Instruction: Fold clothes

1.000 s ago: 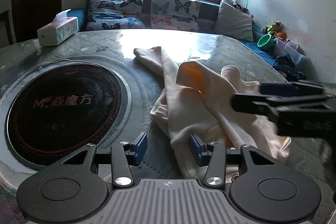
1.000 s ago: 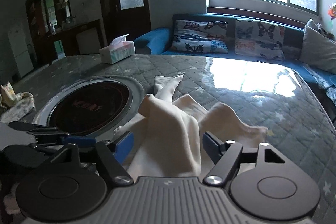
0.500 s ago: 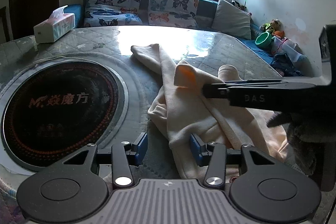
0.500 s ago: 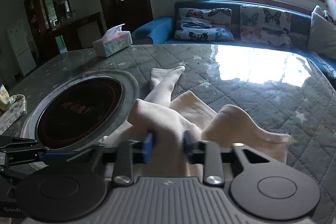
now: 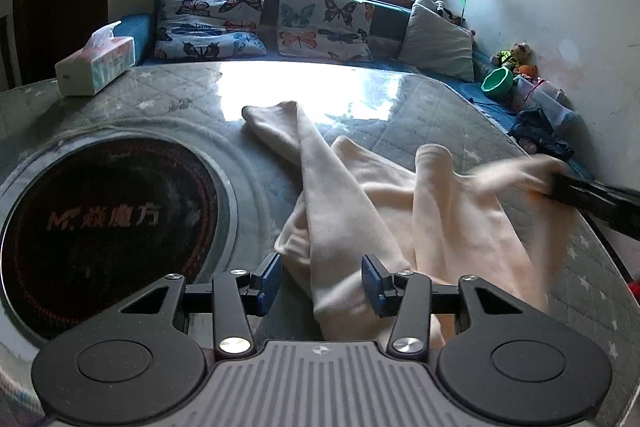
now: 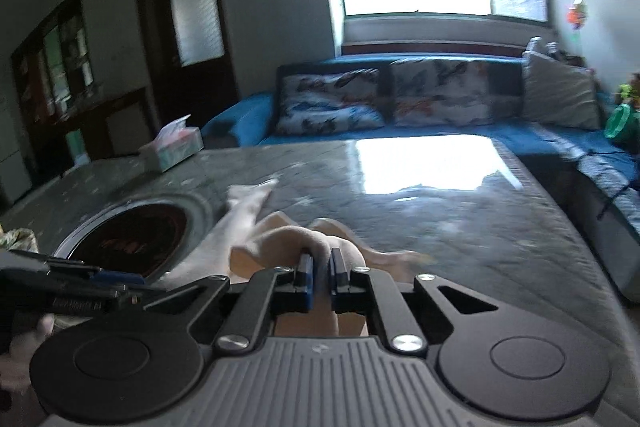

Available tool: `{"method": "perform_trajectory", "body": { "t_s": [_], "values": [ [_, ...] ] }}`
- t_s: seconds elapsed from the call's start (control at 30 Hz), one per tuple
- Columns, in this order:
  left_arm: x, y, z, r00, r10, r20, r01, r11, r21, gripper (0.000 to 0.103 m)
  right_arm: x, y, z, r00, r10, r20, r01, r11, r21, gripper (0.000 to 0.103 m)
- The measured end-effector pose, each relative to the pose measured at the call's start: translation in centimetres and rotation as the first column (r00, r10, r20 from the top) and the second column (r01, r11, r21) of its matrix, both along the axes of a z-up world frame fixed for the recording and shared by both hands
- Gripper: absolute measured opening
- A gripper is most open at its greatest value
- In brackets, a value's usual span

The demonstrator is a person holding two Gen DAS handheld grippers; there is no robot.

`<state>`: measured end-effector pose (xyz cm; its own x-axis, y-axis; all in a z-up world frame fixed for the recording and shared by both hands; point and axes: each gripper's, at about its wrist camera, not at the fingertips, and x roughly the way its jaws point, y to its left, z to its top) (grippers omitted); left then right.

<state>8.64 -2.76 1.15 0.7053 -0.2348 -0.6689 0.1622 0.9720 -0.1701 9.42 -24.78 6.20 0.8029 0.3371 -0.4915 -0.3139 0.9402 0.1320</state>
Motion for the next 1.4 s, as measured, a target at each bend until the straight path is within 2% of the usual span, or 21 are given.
{"method": "perform_trajectory", "body": {
  "t_s": [0.13, 0.43, 0.7, 0.73, 0.77, 0.8, 0.9, 1.07, 1.4],
  "values": [
    [2.0, -0.1, 0.1, 1.000, 0.010, -0.005, -0.010, 1.000, 0.005, 0.048, -2.5, -3.5, 0.3, 0.995, -0.096, 0.017, 0.096, 0.995, 0.003, 0.006],
    [6.7, -1.2, 0.2, 0.999, 0.034, 0.008, -0.034, 0.999, 0.022, 0.048, -6.5, -9.0, -1.8, 0.957, -0.286, -0.039, 0.286, 0.958, -0.005, 0.006],
    [10.1, -1.2, -1.3, 0.995, 0.072, -0.064, -0.077, 0.994, -0.073, 0.047, -8.5, -11.3, -3.2, 0.927, -0.369, -0.075, 0.371, 0.929, 0.017, 0.006],
    [10.2, -1.1, -1.5, 0.995, 0.072, -0.065, -0.077, 0.993, -0.085, 0.045, -8.6, -11.5, -3.2, 0.924, -0.375, -0.078, 0.378, 0.926, 0.019, 0.006],
    [10.3, -1.0, -1.7, 0.995, 0.071, -0.066, -0.078, 0.992, -0.097, 0.037, -8.7, -11.6, -3.3, 0.922, -0.380, -0.080, 0.382, 0.924, 0.018, 0.006],
    [10.3, -0.9, -1.8, 0.995, 0.071, -0.066, -0.078, 0.991, -0.108, 0.027, -8.8, -11.8, -3.4, 0.920, -0.384, -0.082, 0.387, 0.922, 0.018, 0.006],
    [9.8, -0.6, -1.7, 0.996, 0.074, -0.050, -0.079, 0.989, -0.123, 0.015, -8.8, -12.0, -3.6, 0.916, -0.392, -0.086, 0.395, 0.918, 0.020, 0.006],
    [8.0, 0.5, -0.9, 0.997, 0.082, -0.013, -0.083, 0.987, -0.141, 0.011, -9.2, -11.9, -3.8, 0.910, -0.406, -0.083, 0.409, 0.912, 0.016, 0.006],
    [2.9, 4.5, 1.5, 0.989, 0.143, 0.040, -0.134, 0.976, -0.174, 0.011, -9.0, -11.9, -3.6, 0.909, -0.411, -0.069, 0.413, 0.910, 0.014, 0.006]
  ]
}}
